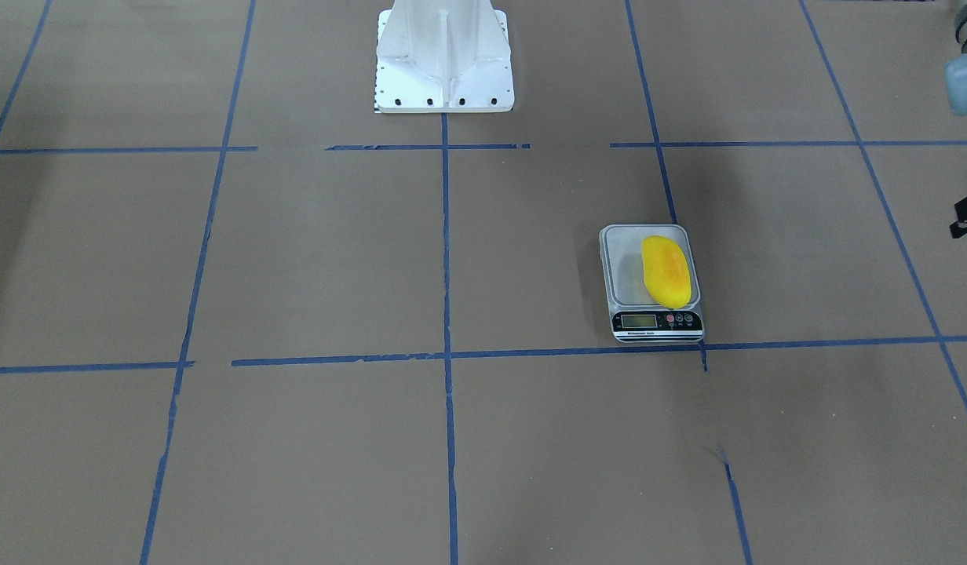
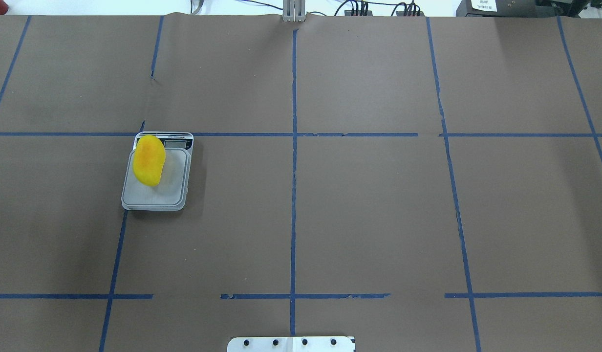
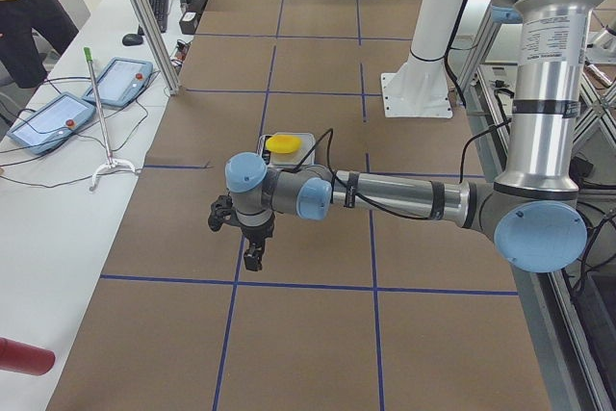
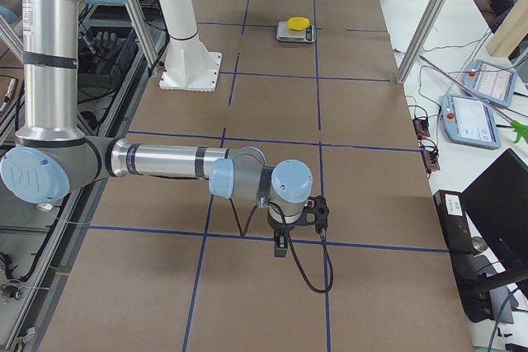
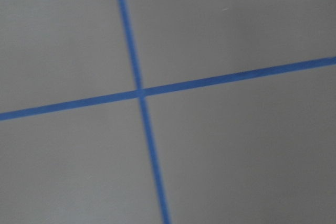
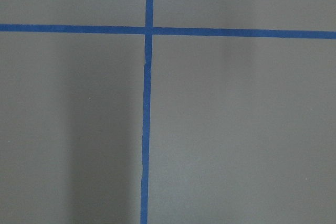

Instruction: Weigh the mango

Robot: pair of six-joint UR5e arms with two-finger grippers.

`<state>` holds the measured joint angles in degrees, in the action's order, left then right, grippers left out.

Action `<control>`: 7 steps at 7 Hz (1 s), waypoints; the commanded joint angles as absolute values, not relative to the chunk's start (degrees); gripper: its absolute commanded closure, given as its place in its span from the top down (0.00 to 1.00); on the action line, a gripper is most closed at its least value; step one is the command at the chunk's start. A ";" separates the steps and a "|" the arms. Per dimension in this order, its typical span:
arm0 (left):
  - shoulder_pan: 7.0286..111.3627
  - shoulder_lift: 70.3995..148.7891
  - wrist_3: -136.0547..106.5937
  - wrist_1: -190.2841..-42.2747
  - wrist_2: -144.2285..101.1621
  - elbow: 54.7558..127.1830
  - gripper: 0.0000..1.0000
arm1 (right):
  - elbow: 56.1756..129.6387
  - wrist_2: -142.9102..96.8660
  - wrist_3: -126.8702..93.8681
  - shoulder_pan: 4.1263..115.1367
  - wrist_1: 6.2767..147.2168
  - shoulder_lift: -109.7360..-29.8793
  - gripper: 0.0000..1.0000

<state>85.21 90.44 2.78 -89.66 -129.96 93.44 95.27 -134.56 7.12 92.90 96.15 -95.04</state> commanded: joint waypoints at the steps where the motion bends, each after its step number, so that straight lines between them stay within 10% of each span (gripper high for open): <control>1: 90.68 90.79 5.45 -81.17 -130.08 93.43 1.00 | 95.27 -134.56 7.12 92.90 96.15 -95.10 1.00; 7: 91.49 90.88 7.73 -80.95 -133.68 91.76 1.00 | 95.27 -134.56 7.12 92.90 96.15 -95.01 1.00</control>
